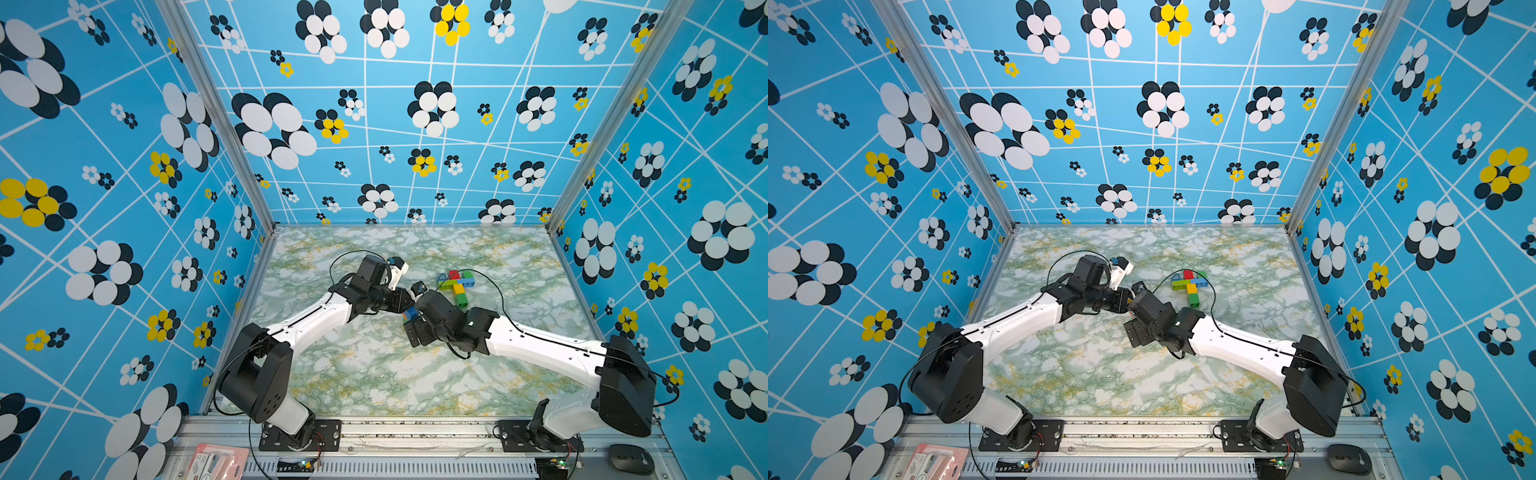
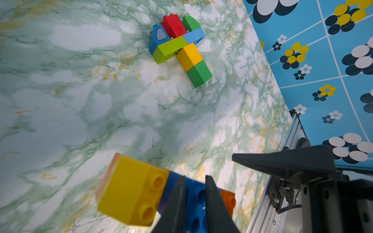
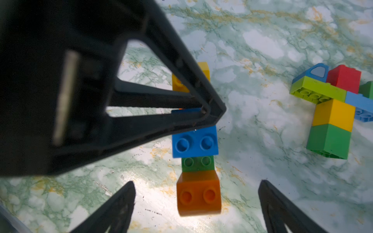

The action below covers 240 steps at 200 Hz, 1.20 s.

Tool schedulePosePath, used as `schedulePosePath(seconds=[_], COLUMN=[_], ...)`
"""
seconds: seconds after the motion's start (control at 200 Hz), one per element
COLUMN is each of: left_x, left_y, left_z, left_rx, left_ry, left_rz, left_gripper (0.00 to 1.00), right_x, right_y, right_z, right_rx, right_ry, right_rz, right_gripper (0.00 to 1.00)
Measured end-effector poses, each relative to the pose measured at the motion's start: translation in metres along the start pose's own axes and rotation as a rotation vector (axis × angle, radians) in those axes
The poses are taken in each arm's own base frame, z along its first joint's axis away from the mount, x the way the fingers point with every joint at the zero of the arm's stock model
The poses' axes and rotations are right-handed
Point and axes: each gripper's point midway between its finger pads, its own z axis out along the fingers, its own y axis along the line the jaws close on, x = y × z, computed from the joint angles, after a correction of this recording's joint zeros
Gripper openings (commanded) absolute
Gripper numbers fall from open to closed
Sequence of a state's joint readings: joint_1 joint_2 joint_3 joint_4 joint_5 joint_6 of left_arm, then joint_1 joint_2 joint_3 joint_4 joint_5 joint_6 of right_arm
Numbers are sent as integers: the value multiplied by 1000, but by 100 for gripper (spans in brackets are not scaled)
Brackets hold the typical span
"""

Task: Assemble a fork with lego
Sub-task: Assemble the lego brick with the lego brick.

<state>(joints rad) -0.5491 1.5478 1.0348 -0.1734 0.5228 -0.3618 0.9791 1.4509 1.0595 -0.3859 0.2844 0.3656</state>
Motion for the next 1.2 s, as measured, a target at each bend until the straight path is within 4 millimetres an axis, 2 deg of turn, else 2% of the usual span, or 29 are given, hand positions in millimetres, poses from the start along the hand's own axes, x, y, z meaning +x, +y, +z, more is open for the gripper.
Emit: schedulePosePath(seconds=[0.14, 0.2, 0.275, 0.48, 0.615, 0.84, 0.98, 1.2], left_x=[0, 0, 1, 1, 0, 0, 0, 0], left_y=[1, 2, 3, 5, 5, 5, 5, 5], left_z=[0, -1, -2, -5, -4, -4, -4, -4], left_rx=[-2, -3, -4, -6, -4, -4, -4, -4], left_ry=[1, 0, -6, -13, -18, -18, -18, -18], left_rz=[-3, -8, -8, -16, -15, -14, -14, -14], left_gripper=[20, 19, 19, 18, 19, 18, 18, 18], right_x=[-20, -20, -10, 21, 27, 28, 38, 41], right_y=[-10, -15, -23, -32, -31, -26, -23, -14], right_z=[-30, -38, -40, -26, -19, -11, -1, 7], right_rx=[-21, -39, -49, -74, -128, -229, -267, -345], right_ry=[-159, -217, -253, -254, -278, -322, -302, -292], right_rz=[149, 228, 337, 605, 764, 960, 1030, 1110], right_gripper=[99, 99, 99, 98, 98, 99, 99, 98])
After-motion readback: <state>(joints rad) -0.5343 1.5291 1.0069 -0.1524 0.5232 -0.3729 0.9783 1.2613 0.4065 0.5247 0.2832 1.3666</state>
